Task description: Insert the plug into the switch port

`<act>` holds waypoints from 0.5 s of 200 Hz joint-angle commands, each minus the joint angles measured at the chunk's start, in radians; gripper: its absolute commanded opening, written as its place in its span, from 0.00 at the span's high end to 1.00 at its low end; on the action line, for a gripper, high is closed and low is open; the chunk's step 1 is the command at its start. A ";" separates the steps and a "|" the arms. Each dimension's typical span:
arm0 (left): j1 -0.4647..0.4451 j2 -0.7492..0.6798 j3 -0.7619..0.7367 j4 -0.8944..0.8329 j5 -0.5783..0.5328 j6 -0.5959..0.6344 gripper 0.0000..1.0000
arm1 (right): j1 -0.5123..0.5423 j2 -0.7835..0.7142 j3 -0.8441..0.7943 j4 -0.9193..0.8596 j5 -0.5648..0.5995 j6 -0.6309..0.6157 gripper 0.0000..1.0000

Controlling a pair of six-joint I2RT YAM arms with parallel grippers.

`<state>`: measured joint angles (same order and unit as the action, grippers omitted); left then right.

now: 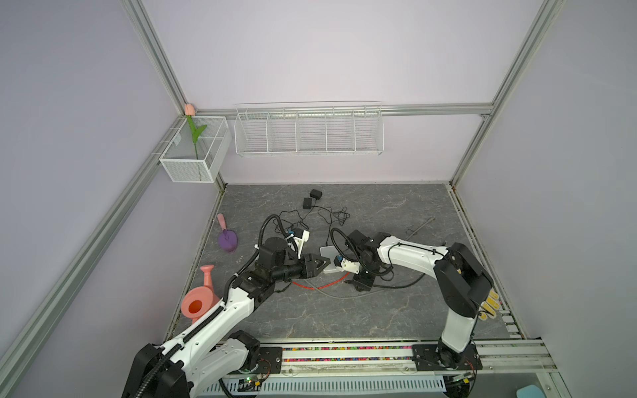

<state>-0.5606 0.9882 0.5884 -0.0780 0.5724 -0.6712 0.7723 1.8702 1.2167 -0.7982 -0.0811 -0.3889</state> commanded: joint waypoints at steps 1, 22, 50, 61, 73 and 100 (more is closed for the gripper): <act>0.011 -0.043 -0.016 -0.038 -0.024 0.022 0.59 | 0.000 0.026 0.017 0.024 -0.015 -0.014 0.57; 0.014 -0.070 -0.032 -0.040 -0.030 0.016 0.59 | 0.000 0.021 0.017 0.044 0.016 -0.003 0.92; 0.016 -0.065 -0.054 -0.011 -0.016 -0.006 0.59 | 0.002 -0.065 -0.007 0.077 0.018 0.007 0.93; 0.016 -0.049 -0.063 0.018 0.006 -0.021 0.59 | 0.010 -0.128 -0.026 0.102 0.040 0.014 0.93; 0.015 -0.027 -0.075 0.067 0.040 -0.044 0.59 | 0.028 -0.205 -0.061 0.135 0.084 0.019 0.93; 0.016 0.045 -0.102 0.197 0.103 -0.099 0.59 | 0.087 -0.387 -0.143 0.233 0.206 0.023 0.93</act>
<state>-0.5499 0.9806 0.5121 -0.0132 0.6113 -0.7158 0.8135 1.6260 1.1278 -0.6659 0.0223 -0.3817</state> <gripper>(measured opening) 0.407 0.079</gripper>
